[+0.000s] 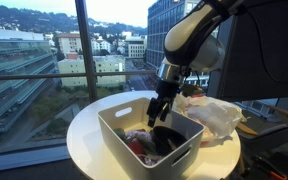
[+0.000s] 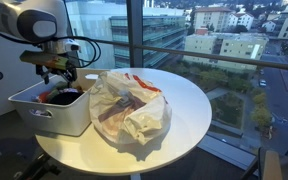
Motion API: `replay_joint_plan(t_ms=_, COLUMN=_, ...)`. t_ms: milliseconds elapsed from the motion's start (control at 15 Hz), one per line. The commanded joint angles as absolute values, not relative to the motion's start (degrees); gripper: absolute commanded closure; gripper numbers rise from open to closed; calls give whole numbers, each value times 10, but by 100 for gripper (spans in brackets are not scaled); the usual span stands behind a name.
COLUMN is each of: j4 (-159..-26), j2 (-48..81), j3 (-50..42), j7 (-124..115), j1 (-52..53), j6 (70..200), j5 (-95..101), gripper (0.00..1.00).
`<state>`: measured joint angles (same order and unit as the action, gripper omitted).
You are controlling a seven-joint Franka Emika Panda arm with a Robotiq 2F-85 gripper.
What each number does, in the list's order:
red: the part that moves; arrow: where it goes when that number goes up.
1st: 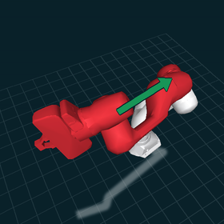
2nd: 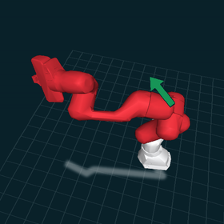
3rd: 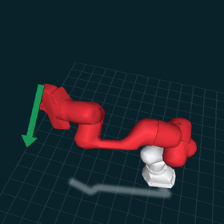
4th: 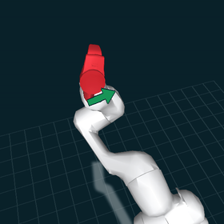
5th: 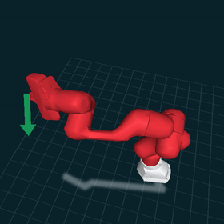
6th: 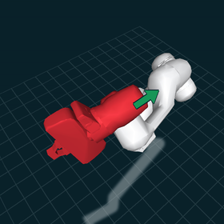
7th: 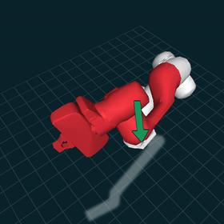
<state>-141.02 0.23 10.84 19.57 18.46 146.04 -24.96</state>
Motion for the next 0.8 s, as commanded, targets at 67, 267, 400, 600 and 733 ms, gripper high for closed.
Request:
replay_joint_plan(t_ms=67, j4=-1397, j2=51, j3=134, j7=121, j1=175, j6=1514, j5=-164, gripper=0)
replay_joint_plan(t_ms=267, j4=-1393, j2=81, j3=141, j7=73, j1=176, j6=1525, j5=-129, gripper=0)
replay_joint_plan(t_ms=400, j4=-1391, j2=101, j3=145, j7=53, j1=176, j6=1529, j5=-116, gripper=0)
replay_joint_plan(t_ms=600, j4=-1391, j2=128, j3=148, j7=36, j1=177, j6=1551, j5=-98, gripper=0)
replay_joint_plan(t_ms=733, j4=-1390, j2=138, j3=147, j7=29, j1=178, j6=1566, j5=-82, gripper=26)
